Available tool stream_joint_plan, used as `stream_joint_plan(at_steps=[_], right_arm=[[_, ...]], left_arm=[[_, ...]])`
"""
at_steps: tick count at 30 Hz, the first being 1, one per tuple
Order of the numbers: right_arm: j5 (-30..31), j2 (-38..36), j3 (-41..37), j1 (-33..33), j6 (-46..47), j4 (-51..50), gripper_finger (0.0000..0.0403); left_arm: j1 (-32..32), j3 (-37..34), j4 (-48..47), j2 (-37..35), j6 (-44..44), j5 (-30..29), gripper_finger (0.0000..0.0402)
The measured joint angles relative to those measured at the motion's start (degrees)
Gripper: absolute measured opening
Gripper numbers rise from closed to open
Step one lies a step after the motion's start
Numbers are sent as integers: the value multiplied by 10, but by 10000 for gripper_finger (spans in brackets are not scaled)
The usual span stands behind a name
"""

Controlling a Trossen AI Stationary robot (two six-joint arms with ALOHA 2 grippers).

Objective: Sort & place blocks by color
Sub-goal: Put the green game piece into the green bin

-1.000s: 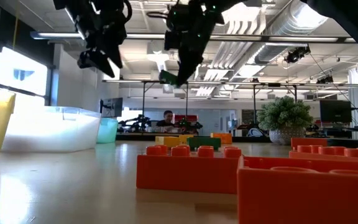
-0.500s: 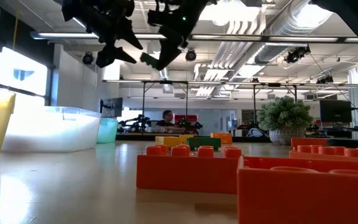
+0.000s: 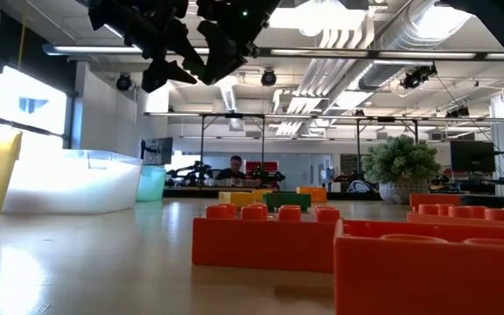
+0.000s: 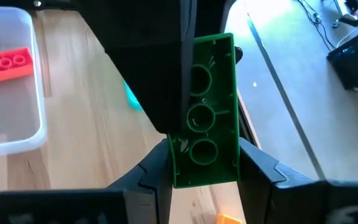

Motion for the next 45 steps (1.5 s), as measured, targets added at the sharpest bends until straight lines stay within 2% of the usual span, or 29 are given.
stream_joint_plan(at_steps=[6,11,15,19,23,30,33,39,45], right_arm=[[2,0,0,1,27,-4,111],[-3,0,0,1,50,-6,113],[-21,0,0,1,92,-8,181],[-34,-2,0,1,122,-11,257],[-41,-2,0,1,141,-17,292],[-38,-2,0,-21,105,-41,295],[-43,-2,0,-40,77,-64,294],[-93,-2,0,-92,27,-103,295],[-129,-2,0,-142,-29,-153,295]], left_arm=[[0,0,4,0,27,9,92],[0,0,5,0,54,15,86],[0,0,-6,0,102,10,77],[0,0,-44,0,154,-52,77],[2,0,-86,0,205,-123,77],[2,0,-149,0,268,-275,77],[2,0,-180,2,276,-320,77],[7,-1,-231,30,275,-369,78],[29,-1,-257,72,275,-375,78]])
